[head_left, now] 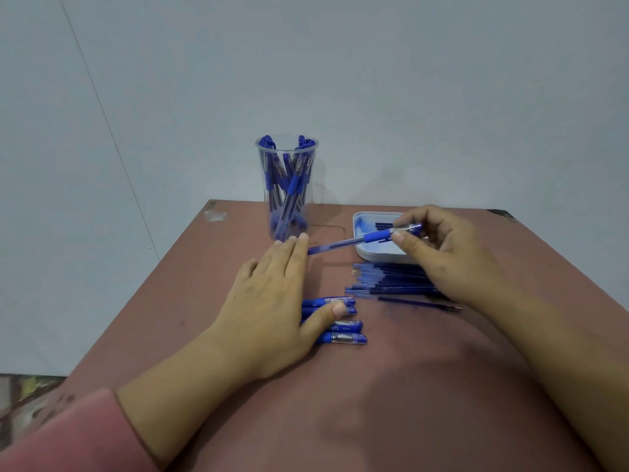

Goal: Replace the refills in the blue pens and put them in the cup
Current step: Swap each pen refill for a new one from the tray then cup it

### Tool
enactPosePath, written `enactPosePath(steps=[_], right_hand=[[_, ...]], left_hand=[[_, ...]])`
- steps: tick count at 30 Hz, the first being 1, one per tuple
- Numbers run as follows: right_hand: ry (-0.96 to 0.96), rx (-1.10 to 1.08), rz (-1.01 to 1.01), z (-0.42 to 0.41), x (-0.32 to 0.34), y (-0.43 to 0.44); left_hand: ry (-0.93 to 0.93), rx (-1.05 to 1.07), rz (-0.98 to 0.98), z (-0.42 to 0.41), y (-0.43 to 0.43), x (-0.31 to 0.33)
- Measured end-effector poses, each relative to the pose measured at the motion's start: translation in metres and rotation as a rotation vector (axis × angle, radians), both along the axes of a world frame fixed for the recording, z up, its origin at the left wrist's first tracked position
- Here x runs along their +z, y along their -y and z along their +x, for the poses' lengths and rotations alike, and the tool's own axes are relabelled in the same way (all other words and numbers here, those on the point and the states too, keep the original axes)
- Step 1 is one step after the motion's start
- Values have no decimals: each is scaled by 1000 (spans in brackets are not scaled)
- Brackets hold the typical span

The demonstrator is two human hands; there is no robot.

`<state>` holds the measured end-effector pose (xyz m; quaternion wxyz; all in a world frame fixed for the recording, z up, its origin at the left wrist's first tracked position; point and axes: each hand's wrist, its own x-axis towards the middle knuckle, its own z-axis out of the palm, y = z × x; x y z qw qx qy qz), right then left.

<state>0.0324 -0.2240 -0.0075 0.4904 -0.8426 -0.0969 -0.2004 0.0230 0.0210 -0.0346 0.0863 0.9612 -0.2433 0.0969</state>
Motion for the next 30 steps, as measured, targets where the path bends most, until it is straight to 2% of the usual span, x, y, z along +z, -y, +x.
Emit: enactPosePath(steps=[4,11,21,25,30], right_hand=[[37,-29,181,-1,11,1],[119,-30,184,8,41,-10],[464,-157,406,63,93,-47],[468,-143,289,88,96,-68],[343,-85,79,110,91,-88]], left_hand=[[-119,-14,60,-2,1,-6],[-147,-22,58,-1,0,-11],[-122,-25,43,2,-1,-13],[-120,-30,43,3,-1,-13],[-118,-36,48,4,-2,-13]])
